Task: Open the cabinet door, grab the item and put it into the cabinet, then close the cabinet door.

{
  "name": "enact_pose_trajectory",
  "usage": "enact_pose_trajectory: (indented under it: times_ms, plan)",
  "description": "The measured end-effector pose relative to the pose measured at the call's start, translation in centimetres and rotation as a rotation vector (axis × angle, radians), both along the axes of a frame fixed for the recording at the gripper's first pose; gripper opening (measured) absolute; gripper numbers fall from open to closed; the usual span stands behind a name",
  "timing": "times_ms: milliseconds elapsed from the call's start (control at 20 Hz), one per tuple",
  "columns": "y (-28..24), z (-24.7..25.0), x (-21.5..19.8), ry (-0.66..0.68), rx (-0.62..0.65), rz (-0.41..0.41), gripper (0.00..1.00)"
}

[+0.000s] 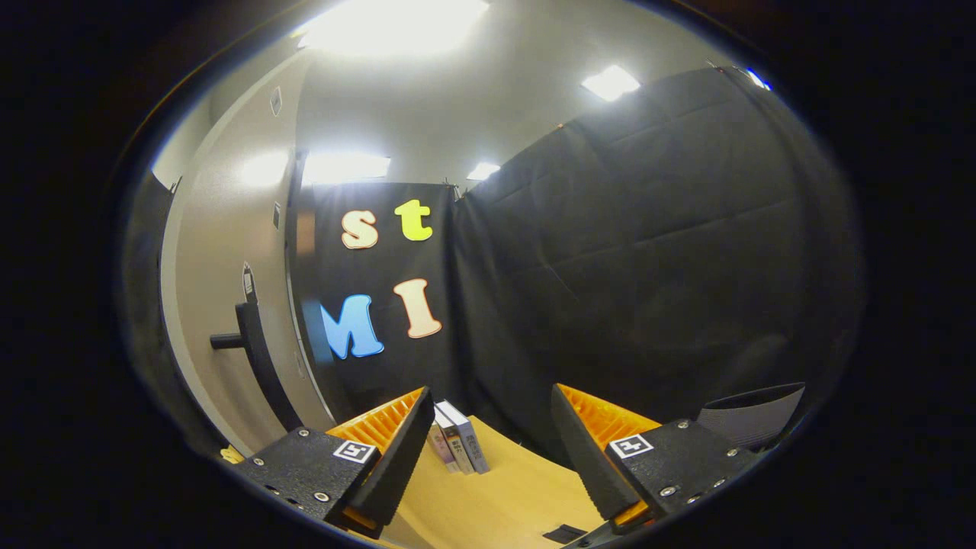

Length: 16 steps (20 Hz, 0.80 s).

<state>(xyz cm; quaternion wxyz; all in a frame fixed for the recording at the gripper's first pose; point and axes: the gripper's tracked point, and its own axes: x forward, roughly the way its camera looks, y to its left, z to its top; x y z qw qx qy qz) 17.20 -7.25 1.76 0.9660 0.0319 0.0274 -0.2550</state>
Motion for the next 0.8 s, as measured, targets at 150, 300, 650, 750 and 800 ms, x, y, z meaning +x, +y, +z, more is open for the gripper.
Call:
enact_pose_trajectory:
  times_ms: [150,300,650,750,800]
  plan:
    - [2.2,-0.4,2.0,0.010,-0.008,0.067,0.95]
    - [2.3,0.2,2.0,0.006,-0.058,0.058,0.90]
    - [6.3,0.7,2.0,0.004,-0.155,0.113,0.89]
    - [8.2,0.3,2.1,0.000,-0.122,0.160,0.89]
    - [9.1,0.3,2.2,0.001,-0.113,0.183,0.89]
